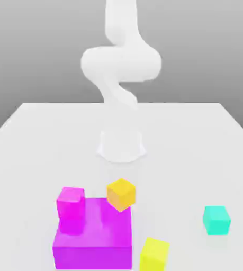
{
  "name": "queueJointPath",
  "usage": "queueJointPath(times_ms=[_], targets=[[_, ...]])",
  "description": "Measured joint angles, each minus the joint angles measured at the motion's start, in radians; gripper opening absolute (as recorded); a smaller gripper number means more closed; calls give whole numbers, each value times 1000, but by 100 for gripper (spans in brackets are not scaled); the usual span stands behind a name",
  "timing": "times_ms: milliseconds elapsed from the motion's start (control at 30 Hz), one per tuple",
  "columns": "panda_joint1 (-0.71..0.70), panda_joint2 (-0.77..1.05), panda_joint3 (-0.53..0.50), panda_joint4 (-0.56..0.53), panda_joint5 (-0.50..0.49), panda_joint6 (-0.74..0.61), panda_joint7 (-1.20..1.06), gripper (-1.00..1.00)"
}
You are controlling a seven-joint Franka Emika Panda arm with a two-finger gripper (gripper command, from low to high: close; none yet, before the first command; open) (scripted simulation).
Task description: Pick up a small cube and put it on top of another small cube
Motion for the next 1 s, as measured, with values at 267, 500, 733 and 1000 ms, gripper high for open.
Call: queueJointPath(times_ms=[267, 500, 733, 1000], targets=[[165, 296, 12, -91, -8, 143, -304, 0], [278, 550, 51, -168, -6, 265, -571, 0], [386, 804, 103, -246, -36, 388, -816, 0], [440, 1080, 67, -230, -118, 584, -835, -100]])
